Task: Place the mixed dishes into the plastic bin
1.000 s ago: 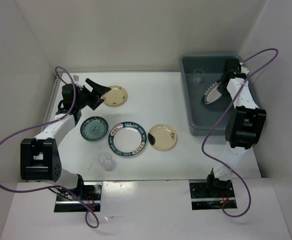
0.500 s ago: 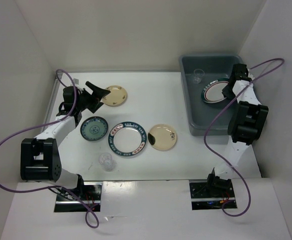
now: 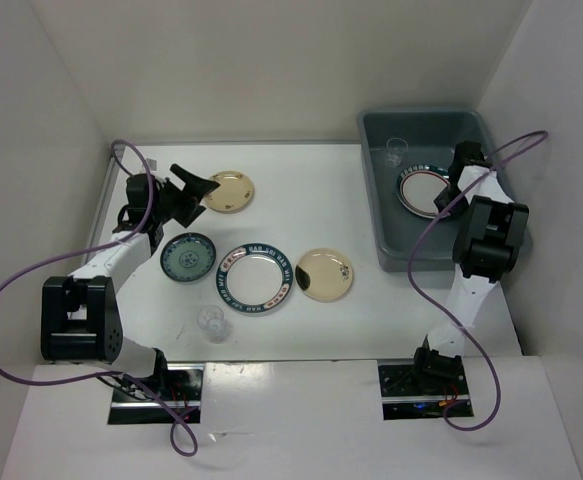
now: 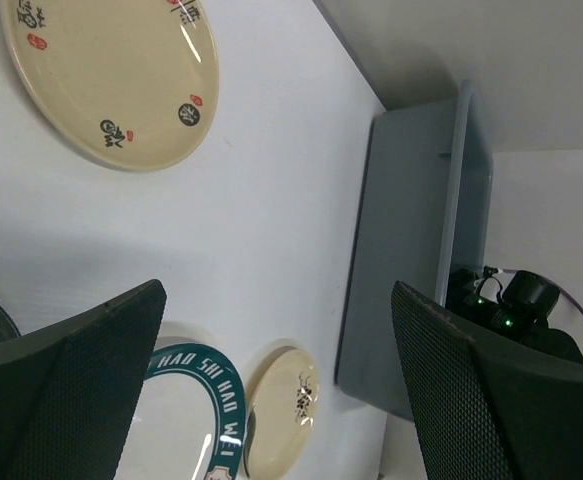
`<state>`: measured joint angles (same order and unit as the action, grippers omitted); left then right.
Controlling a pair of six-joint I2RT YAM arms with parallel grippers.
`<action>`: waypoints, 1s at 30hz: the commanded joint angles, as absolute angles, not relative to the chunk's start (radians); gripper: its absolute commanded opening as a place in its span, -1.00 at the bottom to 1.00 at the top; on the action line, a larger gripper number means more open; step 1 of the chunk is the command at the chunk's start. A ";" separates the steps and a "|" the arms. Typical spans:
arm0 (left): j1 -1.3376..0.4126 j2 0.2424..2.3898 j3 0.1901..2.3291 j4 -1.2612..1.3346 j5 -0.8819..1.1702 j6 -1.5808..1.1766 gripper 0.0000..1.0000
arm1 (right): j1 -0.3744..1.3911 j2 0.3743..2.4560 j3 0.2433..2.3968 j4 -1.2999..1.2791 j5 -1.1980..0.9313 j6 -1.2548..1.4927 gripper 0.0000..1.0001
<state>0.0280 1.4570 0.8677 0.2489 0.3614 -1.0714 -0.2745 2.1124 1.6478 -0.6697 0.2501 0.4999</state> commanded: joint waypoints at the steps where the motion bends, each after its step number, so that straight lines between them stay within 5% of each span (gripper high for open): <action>1: 0.029 1.440 0.862 0.275 0.350 -1.037 1.00 | -0.267 2.074 1.644 -0.703 0.258 0.511 -0.11; 5: 0.029 1.459 0.879 0.253 0.360 -0.953 1.00 | -0.256 1.944 1.620 -0.690 0.268 0.535 -0.03; 9: 0.029 1.540 0.946 0.045 0.437 -0.764 1.00 | -0.158 1.755 1.597 -0.663 0.247 0.511 0.26; 14: 0.029 1.551 0.916 -0.064 0.477 -0.674 0.61 | 0.060 1.619 1.637 -0.709 0.267 0.488 0.28; 30: -0.031 1.602 0.963 -0.428 0.517 -0.376 0.32 | 0.268 1.362 1.414 -0.704 0.129 0.489 0.31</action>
